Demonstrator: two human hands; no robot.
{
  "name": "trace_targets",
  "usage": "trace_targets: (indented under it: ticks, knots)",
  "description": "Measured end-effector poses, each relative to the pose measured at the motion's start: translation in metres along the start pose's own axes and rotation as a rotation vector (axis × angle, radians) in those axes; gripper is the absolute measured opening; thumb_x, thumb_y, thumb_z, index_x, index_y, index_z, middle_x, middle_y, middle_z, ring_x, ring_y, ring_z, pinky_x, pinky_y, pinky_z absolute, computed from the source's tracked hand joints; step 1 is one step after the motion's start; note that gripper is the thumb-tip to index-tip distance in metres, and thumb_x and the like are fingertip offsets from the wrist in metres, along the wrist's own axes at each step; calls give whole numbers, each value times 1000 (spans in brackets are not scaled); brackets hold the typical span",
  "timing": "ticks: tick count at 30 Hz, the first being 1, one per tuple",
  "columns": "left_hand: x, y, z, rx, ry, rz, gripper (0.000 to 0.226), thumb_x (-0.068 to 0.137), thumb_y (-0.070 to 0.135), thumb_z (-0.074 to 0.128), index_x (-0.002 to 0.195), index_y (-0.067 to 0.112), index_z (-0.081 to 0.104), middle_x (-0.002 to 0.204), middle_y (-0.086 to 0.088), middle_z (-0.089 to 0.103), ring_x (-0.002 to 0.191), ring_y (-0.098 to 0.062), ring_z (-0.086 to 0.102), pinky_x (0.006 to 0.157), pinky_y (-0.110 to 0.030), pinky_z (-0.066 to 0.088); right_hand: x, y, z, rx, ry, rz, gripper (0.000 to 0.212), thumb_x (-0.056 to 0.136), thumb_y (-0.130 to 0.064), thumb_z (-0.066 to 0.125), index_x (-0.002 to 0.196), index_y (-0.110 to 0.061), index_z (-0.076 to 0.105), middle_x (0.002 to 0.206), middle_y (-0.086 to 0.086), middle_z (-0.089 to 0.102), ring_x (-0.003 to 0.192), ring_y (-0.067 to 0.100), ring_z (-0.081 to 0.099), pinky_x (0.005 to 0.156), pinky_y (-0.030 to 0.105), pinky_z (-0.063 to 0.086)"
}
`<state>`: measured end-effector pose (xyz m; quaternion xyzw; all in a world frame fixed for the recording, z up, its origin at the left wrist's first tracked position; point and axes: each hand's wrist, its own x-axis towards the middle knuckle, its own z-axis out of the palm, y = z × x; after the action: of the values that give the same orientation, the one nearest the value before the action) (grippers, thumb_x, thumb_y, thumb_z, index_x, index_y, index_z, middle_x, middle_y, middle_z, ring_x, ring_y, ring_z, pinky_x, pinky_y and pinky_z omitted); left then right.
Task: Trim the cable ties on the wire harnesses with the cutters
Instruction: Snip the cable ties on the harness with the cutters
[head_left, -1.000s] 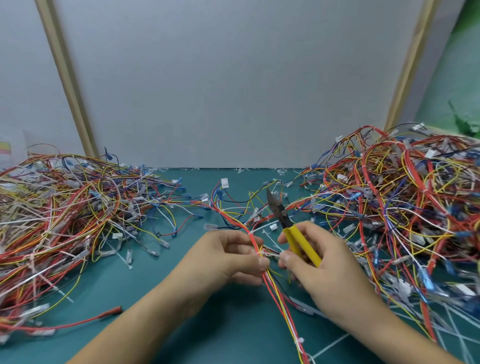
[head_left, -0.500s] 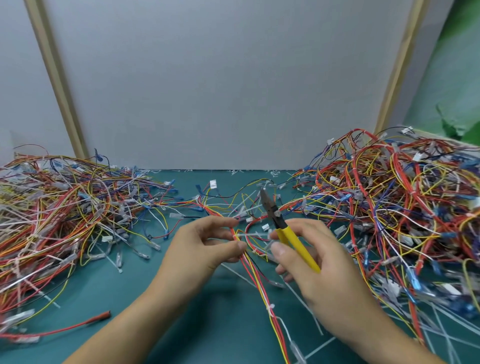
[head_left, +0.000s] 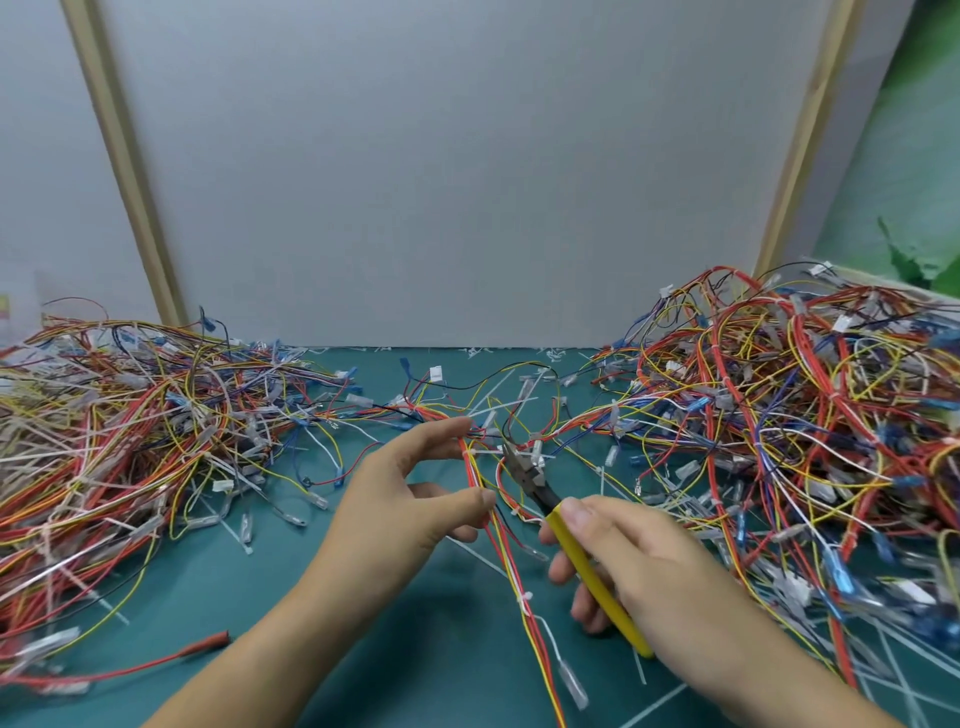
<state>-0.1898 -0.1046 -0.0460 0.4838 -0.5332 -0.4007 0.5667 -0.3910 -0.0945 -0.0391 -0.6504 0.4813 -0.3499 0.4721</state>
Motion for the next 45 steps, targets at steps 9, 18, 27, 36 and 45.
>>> trace_targets:
  ticks: [9,18,27,36,45]
  knots:
    - [-1,-1,2,8,-27,114,66,73,-3,81,127,29,60,108,15,67,62,-26,69,76,-41,58,1,-2,-1,14,-33,51,37,96,-44,50,87,-15,71,79,9,69,58,20,61,57,35,51]
    - [-3,-1,3,17,-76,153,66,75,1,82,129,32,60,113,15,64,63,-25,69,79,-47,57,0,-4,-1,42,-30,50,38,96,-43,49,86,-13,72,77,12,69,54,22,60,53,36,51]
    - [-5,-2,5,7,-101,153,64,76,2,82,128,33,60,113,14,65,63,-24,70,79,-48,57,1,-3,0,53,-38,31,51,78,-59,49,86,-13,72,73,6,69,55,25,59,53,38,51]
    - [-6,-2,6,21,-110,145,64,69,15,81,126,35,61,114,15,64,64,-25,70,78,-46,58,-1,-5,0,-2,-26,9,40,96,-44,47,86,-13,71,69,3,65,51,20,57,45,33,50]
    - [-6,-3,7,11,-111,151,63,71,10,81,126,33,61,112,14,64,63,-25,70,75,-40,59,-1,-5,0,2,-23,16,38,97,-43,48,86,-15,71,70,3,66,53,21,58,47,35,51]
